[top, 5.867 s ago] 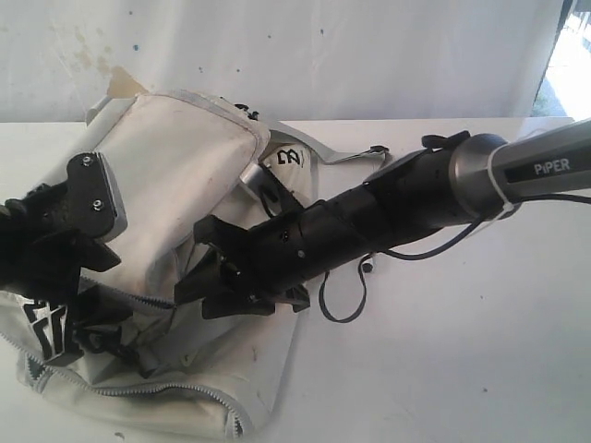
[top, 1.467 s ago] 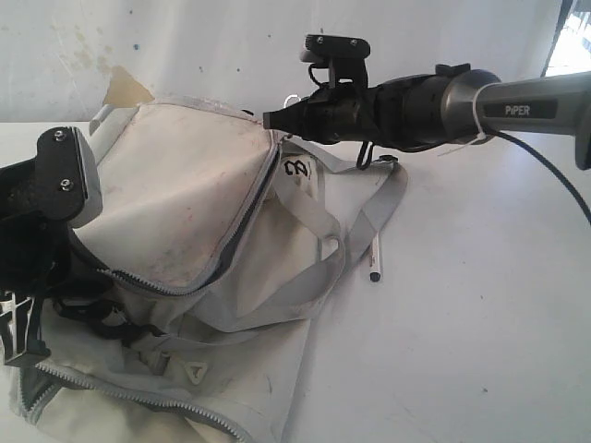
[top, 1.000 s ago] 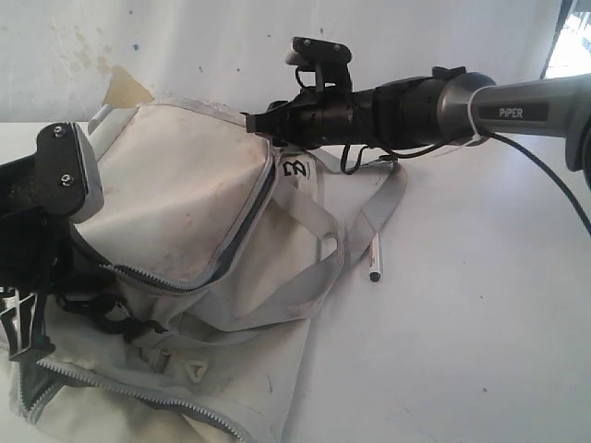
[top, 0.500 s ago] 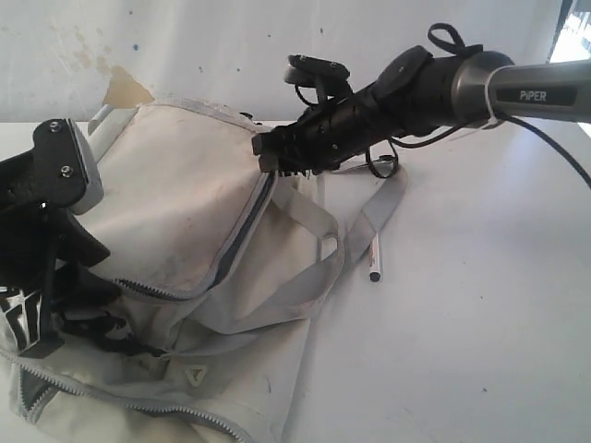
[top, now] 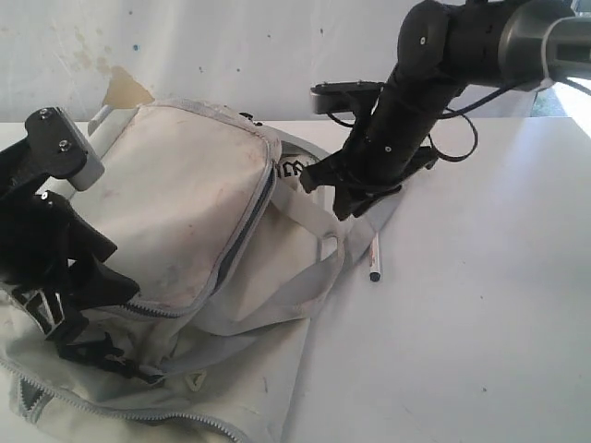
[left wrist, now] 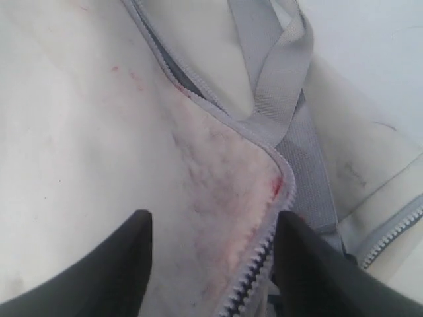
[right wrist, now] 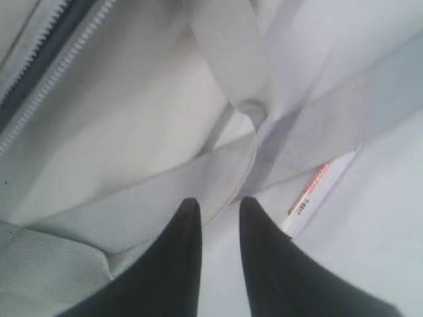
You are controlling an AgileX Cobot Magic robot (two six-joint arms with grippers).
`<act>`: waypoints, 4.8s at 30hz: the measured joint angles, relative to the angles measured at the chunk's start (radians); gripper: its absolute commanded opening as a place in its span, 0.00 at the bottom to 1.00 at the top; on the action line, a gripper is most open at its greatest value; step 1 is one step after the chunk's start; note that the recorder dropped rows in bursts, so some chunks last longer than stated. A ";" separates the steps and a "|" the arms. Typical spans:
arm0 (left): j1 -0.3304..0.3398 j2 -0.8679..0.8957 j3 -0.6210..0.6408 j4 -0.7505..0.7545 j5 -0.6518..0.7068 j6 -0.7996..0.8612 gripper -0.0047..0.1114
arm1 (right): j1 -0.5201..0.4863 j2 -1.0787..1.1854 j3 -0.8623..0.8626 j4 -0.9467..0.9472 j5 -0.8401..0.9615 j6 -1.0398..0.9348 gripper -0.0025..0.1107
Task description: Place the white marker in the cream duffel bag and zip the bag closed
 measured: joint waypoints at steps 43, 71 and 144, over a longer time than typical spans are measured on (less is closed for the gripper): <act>-0.238 0.157 -0.038 0.416 -0.269 -0.615 0.04 | -0.232 -0.148 0.319 -0.026 0.021 0.028 0.19; 0.067 0.084 -0.158 -0.110 -0.421 -0.505 0.04 | -0.232 -0.038 0.319 -0.008 -0.182 -0.082 0.41; 0.158 0.084 -0.169 -0.132 -0.351 -0.632 0.04 | -0.035 0.057 0.319 -0.063 -0.359 -0.159 0.10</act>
